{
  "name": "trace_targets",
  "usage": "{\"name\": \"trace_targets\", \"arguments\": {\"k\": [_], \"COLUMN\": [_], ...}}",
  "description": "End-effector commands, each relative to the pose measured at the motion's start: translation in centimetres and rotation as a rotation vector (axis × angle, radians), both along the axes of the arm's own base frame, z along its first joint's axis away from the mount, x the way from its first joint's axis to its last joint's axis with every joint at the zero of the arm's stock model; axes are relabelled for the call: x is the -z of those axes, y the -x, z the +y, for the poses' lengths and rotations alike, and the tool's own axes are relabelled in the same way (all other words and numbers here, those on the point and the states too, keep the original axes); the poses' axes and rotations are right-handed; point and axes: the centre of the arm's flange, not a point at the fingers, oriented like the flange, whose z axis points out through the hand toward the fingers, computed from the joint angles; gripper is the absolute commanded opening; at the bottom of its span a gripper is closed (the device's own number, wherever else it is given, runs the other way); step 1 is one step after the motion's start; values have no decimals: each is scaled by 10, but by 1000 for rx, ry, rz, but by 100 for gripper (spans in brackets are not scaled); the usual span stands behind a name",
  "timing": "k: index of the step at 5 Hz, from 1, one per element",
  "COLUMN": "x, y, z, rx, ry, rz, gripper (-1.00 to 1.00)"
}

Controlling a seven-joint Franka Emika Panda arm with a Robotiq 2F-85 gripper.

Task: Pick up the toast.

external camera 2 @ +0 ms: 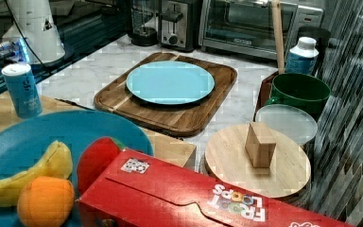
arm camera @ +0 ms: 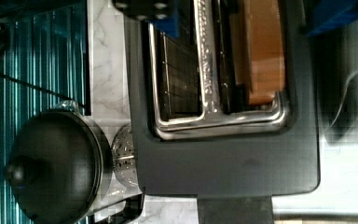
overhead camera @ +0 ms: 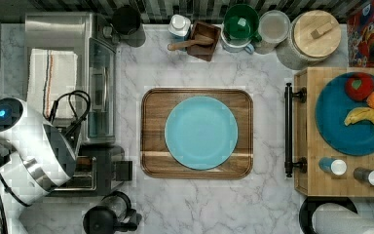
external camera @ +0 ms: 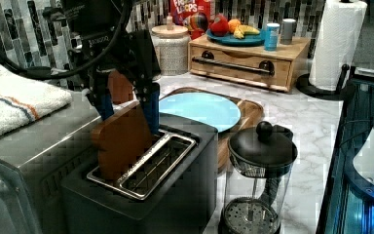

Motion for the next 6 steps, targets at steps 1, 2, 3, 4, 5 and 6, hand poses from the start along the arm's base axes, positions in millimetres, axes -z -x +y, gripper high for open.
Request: {"name": "trace_targets", "arguments": {"k": [1,2,3,4,5,6], "x": [-85,-83,-82,-97,-127,-160], "y": [21,16,10,2,-14,-28], "z": [64,61,58,43,18,-2], "rx": [-2,4,-5,-10,-28,-14], "ry": [-72,-80,-80,-116,-162,-180], "rz": [-112,-115,-128,-192,-225,-272], "gripper": [-100,-100,-100,-100,-100,-100]}}
